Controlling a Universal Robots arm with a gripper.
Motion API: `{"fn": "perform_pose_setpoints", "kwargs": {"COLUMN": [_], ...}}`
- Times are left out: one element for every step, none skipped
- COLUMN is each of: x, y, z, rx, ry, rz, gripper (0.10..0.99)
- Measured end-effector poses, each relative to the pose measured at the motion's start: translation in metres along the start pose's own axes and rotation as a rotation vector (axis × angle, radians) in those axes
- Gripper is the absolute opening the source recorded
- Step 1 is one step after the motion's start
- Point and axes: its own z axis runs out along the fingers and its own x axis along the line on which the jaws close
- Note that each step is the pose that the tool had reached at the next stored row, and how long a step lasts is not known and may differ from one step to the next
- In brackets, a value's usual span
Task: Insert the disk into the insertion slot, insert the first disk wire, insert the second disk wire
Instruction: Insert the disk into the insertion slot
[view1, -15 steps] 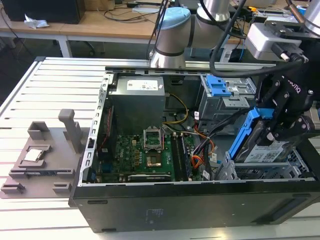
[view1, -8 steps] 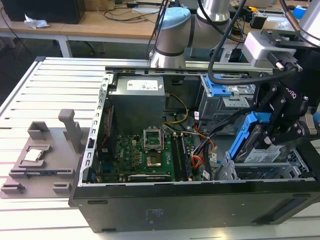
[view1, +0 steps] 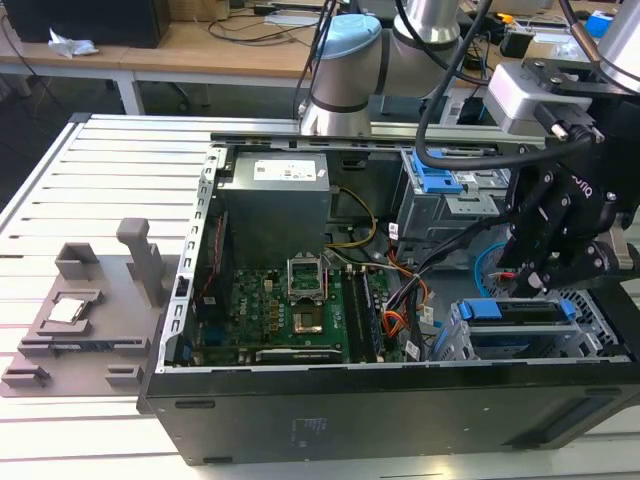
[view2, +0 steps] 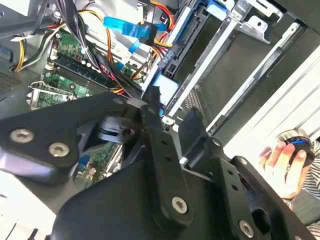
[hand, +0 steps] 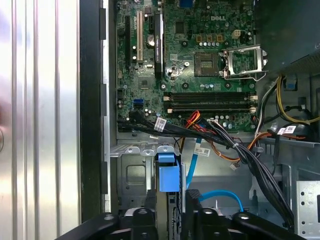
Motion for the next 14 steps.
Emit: {"fn": "perform_pose_setpoints", "kwargs": {"x": [0.0000,0.0000,0.0000,0.0000,0.0000,0.0000,0.0000,0.0000,0.0000,0.0000,0.0000,0.0000,0.0000,-0.0002], "y": [0.0000,0.0000,0.0000,0.0000,0.0000,0.0000,0.0000,0.0000,0.0000,0.0000,-0.0003,-0.0014,-0.0027,-0.0051], "z": [0.0000,0.0001,0.0001,0.0001,0.0001,0.0001,0.0002,0.0002,0.0002,0.0003,0.0003,0.0004,0.0003,0.0001], "rx": [0.000,0.000,0.000,0.000,0.000,0.000,0.000,0.000,0.000,0.000,0.000,0.000,0.000,0.000], "ry": [0.0000,-0.0001,0.0000,0.0000,0.0000,0.0000,0.0000,0.0000,0.0000,0.0000,-0.0001,-0.0003,-0.0002,-0.0001], "rz": [0.000,0.000,0.000,0.000,0.000,0.000,0.000,0.000,0.000,0.000,0.000,0.000,0.000,0.000], "gripper": [0.294,0.235,0.173,0.173,0.106,0.106,0.106,0.106,0.106,0.106,0.106,0.106,0.106,0.106]}}
